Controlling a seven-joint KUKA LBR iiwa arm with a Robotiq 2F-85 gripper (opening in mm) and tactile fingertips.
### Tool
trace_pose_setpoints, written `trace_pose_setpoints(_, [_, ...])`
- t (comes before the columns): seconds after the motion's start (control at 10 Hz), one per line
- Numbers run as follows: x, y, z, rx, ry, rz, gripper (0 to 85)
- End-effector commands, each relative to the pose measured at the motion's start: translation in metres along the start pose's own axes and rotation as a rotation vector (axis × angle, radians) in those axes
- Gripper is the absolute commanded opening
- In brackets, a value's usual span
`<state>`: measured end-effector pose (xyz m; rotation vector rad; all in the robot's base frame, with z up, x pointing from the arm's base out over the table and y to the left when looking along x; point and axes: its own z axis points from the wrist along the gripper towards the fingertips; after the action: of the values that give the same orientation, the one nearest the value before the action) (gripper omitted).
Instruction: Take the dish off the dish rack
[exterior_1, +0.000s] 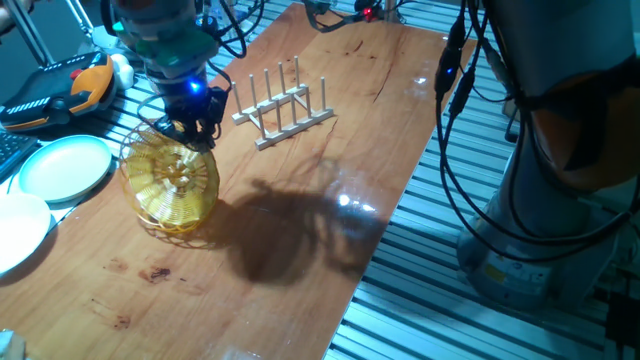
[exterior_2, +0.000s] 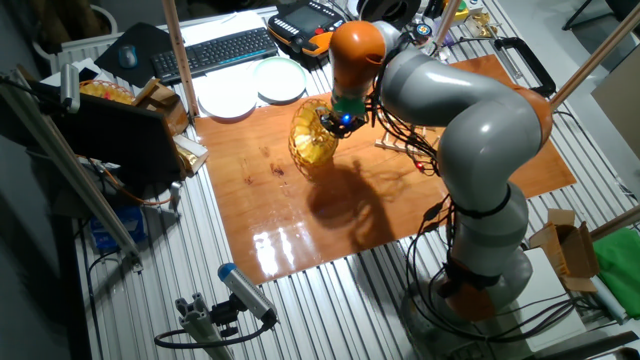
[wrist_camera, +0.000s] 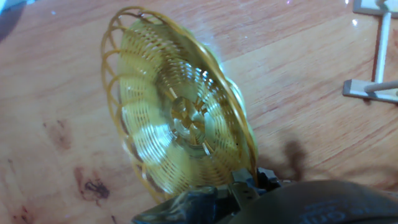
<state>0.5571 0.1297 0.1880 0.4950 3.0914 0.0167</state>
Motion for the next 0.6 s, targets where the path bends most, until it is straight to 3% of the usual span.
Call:
trace_pose_setpoints(0.0, [0.0,0.0,0.0,-0.023,0.004,-0.009,0.7])
trace_pose_setpoints(0.1, [0.001,0.001,0.0,-0.051,0.008,-0.009,0.7])
trace_pose_setpoints(0.5, [-0.004,0.01,0.023,-0.053,0.001,-0.006,0.7])
